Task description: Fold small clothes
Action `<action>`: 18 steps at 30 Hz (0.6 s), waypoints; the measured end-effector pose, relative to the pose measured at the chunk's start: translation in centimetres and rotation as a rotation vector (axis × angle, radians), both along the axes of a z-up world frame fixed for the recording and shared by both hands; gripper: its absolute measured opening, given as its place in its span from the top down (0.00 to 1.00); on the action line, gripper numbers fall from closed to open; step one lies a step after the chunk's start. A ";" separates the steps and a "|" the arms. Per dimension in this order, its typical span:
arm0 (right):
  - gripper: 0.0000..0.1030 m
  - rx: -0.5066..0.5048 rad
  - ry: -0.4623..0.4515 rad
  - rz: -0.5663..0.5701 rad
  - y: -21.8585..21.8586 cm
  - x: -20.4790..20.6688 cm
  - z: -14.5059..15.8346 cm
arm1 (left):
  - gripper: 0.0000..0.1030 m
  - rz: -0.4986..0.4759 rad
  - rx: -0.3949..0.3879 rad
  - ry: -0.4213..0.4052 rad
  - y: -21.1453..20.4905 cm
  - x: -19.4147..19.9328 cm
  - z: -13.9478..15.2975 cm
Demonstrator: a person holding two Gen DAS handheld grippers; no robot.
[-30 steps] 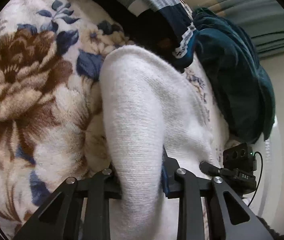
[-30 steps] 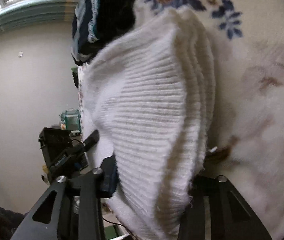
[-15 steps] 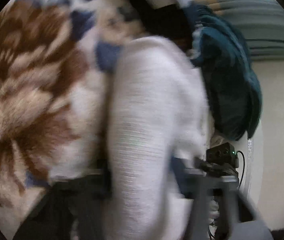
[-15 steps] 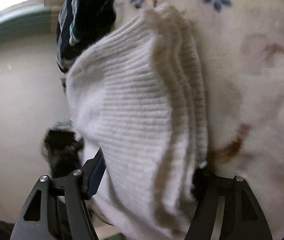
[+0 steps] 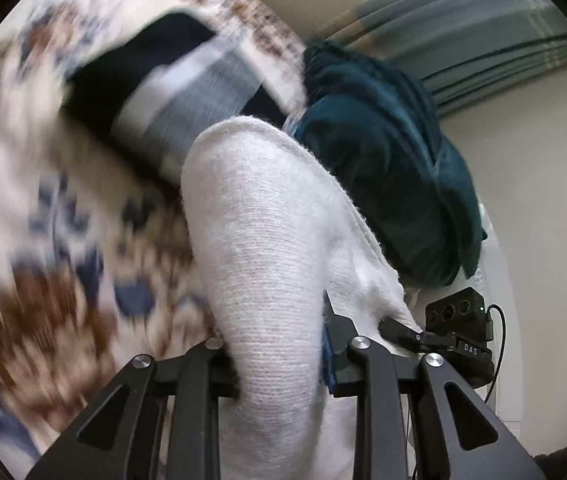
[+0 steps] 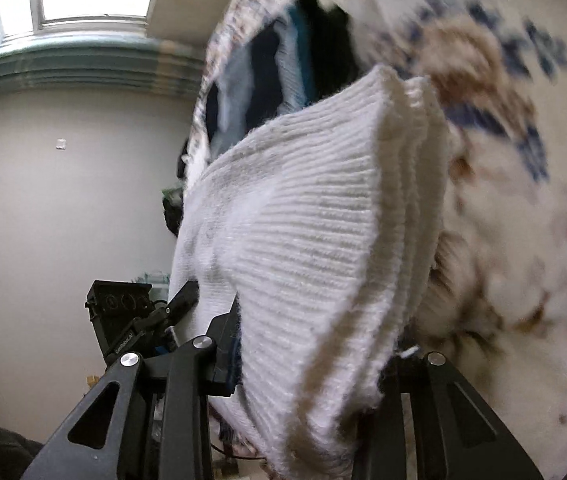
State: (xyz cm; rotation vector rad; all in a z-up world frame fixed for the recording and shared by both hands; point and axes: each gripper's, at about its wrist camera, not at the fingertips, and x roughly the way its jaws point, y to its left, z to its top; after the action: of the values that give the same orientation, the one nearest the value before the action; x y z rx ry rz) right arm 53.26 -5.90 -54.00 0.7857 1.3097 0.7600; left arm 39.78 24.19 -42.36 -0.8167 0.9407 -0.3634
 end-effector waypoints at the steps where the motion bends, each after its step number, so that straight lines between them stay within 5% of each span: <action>1: 0.67 -0.001 -0.018 -0.012 1.0 0.7 1.2 | 0.78 -0.014 0.019 -0.014 1.0 2.1 1.6; 5: 0.67 0.002 -0.075 -0.085 4.9 6.3 5.6 | 0.78 -0.051 0.056 -0.054 4.6 8.8 4.8; 9: 0.67 0.002 -0.099 -0.157 8.1 13.1 6.9 | 0.77 -0.079 0.089 -0.060 8.8 16.5 5.2; 13: 0.67 -0.062 -0.088 -0.180 12.8 19.8 4.9 | 0.77 -0.115 0.166 0.008 11.4 24.4 1.4; 18: 0.66 -0.220 -0.016 -0.143 14.8 23.6 -0.4 | 0.71 -0.162 0.246 0.132 12.7 27.3 -4.4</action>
State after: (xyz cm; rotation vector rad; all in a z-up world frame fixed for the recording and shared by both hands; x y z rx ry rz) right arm 76.85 8.92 -54.42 0.6862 1.2834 0.4981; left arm 67.11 36.91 -46.81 -0.5460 1.1538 -0.3292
